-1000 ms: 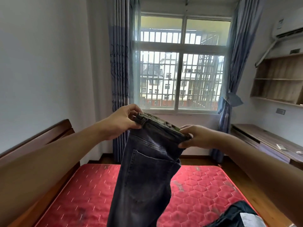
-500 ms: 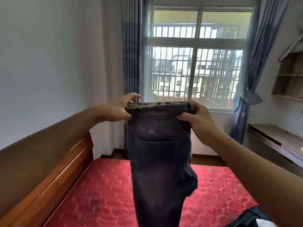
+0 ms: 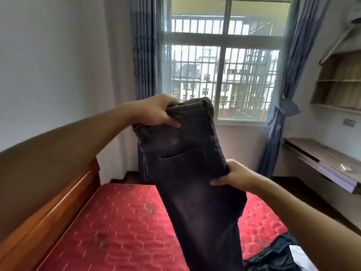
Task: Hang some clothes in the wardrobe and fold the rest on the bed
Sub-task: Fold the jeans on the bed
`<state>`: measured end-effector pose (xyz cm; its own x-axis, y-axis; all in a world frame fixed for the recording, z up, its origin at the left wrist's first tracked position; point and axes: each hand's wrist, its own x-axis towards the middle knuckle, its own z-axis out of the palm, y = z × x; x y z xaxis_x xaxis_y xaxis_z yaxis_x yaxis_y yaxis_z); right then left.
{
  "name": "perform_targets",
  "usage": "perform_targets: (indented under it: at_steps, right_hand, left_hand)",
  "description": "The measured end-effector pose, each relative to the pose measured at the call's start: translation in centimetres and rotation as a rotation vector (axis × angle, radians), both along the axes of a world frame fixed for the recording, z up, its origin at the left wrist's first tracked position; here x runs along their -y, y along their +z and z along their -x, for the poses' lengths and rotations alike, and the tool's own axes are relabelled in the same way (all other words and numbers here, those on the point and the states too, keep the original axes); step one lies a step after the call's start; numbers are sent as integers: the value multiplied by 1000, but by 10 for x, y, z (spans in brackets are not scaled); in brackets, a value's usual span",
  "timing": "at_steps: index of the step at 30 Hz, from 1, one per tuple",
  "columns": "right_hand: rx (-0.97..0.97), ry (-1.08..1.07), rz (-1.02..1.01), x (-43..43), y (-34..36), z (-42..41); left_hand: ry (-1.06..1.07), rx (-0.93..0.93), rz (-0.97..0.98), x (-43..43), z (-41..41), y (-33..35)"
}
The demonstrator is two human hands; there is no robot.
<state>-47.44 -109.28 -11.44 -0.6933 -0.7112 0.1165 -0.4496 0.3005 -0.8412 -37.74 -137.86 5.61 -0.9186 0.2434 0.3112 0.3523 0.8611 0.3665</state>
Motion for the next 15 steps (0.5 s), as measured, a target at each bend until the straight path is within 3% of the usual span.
perform_targets:
  at_steps: [3, 8, 12, 15]
  right_hand:
    - [-49, -117, -164, -24, -48, 17]
    - [-87, -237, -288, -17, -55, 15]
    - [322, -316, -6, 6, -64, 4]
    - [337, -436, 167, 29, -77, -1]
  left_hand:
    - [32, 59, 49, 4, 2, 11]
    - [104, 69, 96, 8, 0, 22]
    - [132, 114, 76, 13, -11, 27]
    - [163, 130, 88, 18, -21, 26]
